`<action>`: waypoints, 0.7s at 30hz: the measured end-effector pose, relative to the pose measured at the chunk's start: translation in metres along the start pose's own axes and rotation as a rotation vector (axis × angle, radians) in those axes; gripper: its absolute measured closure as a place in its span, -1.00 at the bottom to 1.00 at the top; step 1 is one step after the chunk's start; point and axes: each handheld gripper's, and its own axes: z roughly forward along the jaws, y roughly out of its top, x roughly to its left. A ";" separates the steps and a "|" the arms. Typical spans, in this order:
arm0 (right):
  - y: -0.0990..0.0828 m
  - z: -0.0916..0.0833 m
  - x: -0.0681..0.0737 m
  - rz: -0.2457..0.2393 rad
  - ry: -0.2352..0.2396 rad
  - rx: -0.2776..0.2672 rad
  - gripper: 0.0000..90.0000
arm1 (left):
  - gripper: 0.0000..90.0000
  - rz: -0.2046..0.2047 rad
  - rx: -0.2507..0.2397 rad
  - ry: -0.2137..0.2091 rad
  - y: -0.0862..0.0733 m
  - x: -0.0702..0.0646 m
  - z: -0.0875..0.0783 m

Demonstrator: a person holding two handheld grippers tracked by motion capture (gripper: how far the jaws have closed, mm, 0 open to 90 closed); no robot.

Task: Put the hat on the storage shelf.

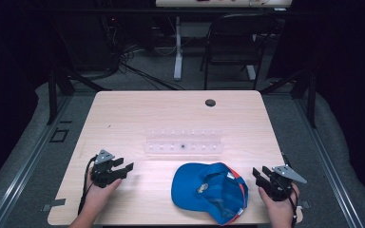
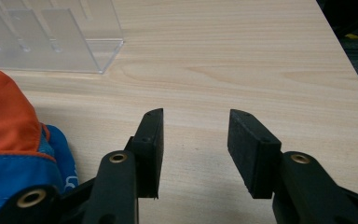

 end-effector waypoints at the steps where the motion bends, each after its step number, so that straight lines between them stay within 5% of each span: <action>1: 0.000 0.000 -0.001 0.010 0.006 0.000 0.23 | 0.06 -0.006 0.002 -0.008 0.000 0.000 0.001; 4: 0.000 0.002 -0.003 0.048 0.029 0.029 0.19 | 0.05 -0.005 0.005 -0.011 -0.001 -0.002 0.003; 10: 0.003 0.000 0.001 0.012 0.057 0.037 -0.05 | 0.05 0.002 0.008 -0.011 -0.001 -0.002 0.000; 15: 0.014 -0.006 0.005 0.042 0.118 0.041 -0.09 | 0.05 -0.001 0.000 -0.005 -0.001 -0.003 -0.003; 16: 0.020 -0.010 0.007 0.042 0.157 0.062 -0.10 | 0.05 -0.002 0.000 -0.010 -0.002 -0.002 -0.003; 21: 0.030 -0.018 0.009 0.026 0.204 0.139 -0.05 | 0.05 -0.007 -0.005 -0.012 -0.001 -0.001 -0.005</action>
